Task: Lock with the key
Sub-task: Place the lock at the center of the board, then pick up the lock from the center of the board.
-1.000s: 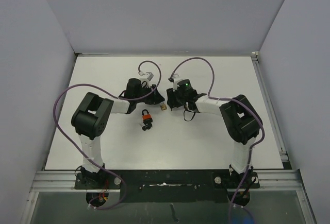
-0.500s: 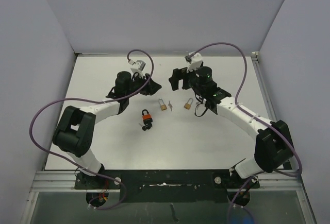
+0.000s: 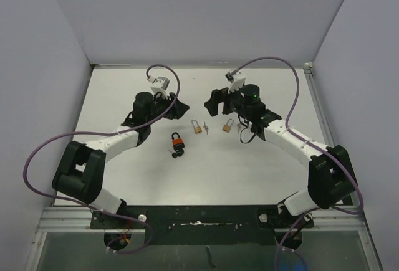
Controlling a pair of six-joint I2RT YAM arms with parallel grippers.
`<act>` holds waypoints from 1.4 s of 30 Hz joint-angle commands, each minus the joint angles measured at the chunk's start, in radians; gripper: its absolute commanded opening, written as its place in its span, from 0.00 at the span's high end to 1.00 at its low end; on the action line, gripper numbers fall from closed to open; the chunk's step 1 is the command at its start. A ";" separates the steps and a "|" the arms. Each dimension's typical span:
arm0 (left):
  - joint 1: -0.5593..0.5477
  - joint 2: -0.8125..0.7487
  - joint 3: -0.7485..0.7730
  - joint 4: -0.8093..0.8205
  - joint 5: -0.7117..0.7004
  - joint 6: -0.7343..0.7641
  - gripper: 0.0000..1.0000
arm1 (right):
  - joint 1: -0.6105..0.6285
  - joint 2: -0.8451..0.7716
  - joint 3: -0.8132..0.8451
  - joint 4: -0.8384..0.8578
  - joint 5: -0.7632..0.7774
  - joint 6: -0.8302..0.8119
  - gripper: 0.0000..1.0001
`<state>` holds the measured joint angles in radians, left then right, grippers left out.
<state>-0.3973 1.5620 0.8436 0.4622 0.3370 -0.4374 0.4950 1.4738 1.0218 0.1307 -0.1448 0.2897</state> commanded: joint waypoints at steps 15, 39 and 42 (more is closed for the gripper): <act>0.204 -0.330 -0.245 -0.061 -0.130 0.010 0.49 | 0.281 0.222 0.198 -0.143 0.165 -0.150 0.13; 0.232 -0.378 -0.294 -0.117 -0.209 0.086 0.50 | 0.422 0.520 0.339 -0.210 0.169 -0.023 0.09; 0.236 -0.376 -0.299 -0.113 -0.211 0.083 0.50 | 0.422 0.539 0.341 -0.214 0.168 -0.004 0.10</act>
<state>-0.1726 1.1881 0.5499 0.3096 0.1345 -0.3611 0.9180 1.9999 1.3235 -0.0967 0.0101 0.2459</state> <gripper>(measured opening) 0.505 0.909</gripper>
